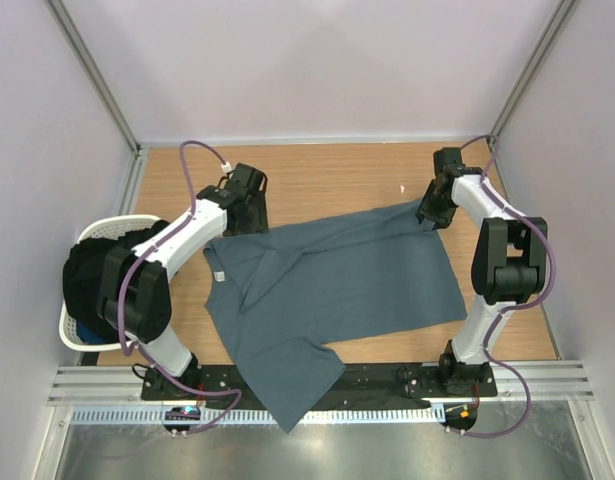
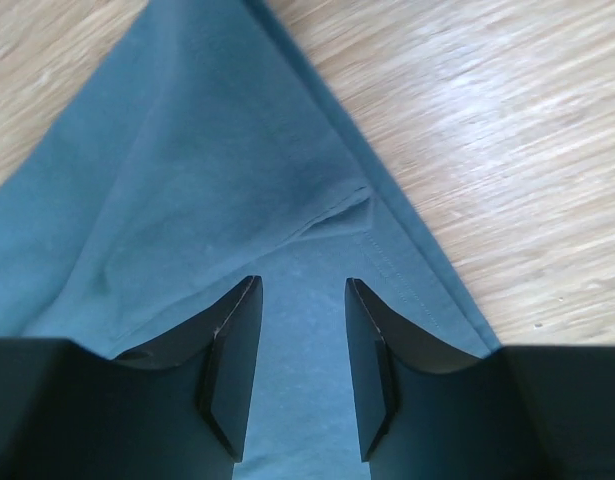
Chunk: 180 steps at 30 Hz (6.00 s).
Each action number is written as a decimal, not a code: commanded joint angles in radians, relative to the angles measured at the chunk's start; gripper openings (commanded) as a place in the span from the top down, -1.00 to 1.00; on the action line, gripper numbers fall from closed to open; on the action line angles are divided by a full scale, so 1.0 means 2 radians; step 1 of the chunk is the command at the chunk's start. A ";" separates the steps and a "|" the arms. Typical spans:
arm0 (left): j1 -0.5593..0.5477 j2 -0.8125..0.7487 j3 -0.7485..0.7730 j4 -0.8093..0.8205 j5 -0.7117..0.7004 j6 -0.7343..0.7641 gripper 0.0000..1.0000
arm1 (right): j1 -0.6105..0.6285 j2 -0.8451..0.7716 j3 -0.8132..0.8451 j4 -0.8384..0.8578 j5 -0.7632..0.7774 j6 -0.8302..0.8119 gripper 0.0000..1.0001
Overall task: Fold and stack the t-shirts
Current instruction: Fold the tshirt
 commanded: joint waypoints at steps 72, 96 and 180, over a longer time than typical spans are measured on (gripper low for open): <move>0.093 0.136 -0.008 0.011 -0.008 -0.082 0.10 | -0.003 0.026 -0.007 -0.036 0.120 0.076 0.98; 0.046 -0.029 -0.065 0.021 0.054 -0.067 -0.53 | 0.166 0.056 0.190 0.045 -0.123 -0.067 -0.04; -0.254 -0.038 -0.130 0.108 0.064 -0.070 0.57 | 0.274 0.181 0.140 0.106 -0.007 0.008 0.46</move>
